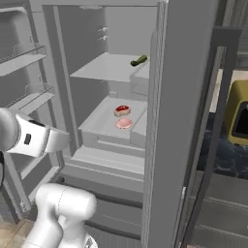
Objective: Transport the steak and cucumber to the fridge. Place the steak on the rack containing meat and place the cucumber on the rack containing the vegetable, ensuring meats and vegetables are on different racks.
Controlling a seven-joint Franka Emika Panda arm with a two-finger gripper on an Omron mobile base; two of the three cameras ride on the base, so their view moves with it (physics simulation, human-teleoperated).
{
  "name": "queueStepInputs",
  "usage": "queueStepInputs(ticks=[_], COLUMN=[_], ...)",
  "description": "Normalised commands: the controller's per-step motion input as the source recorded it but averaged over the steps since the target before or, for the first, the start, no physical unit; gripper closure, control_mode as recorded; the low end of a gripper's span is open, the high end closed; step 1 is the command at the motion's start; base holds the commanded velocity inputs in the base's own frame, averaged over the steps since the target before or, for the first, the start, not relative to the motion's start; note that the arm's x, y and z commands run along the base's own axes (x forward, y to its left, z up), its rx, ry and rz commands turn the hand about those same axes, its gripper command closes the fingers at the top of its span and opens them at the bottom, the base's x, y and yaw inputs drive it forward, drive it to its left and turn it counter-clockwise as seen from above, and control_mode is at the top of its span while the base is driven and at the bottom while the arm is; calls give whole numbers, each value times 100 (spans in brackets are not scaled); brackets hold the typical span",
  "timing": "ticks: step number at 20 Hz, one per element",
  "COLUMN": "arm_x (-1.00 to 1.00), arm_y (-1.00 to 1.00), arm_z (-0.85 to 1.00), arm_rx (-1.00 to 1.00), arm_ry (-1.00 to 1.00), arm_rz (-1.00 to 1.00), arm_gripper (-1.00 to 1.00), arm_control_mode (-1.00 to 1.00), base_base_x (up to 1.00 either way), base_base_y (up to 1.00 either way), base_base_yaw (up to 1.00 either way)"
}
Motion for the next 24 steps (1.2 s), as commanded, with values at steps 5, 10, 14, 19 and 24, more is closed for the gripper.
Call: queueStepInputs(ticks=[5, 10, 14, 19, 24], arm_x=[0, 0, 0, 0, 0], arm_y=[0, 0, 0, 0, 0], arm_z=[0, 0, 0, 0, 0], arm_rx=[0, 0, 0, 0, 0], arm_ry=[0, 0, 0, 0, 0], arm_rz=[0, 0, 0, 0, 0], arm_gripper=[-100, -100, -100, -100, -100], arm_control_mode=[100, 100, 100, 100, 100], base_base_x=[-100, -100, -85, -2, 0], base_base_y=[15, 54, 100, 66, 8], base_base_yaw=[0, 4, 30, 82, 100])
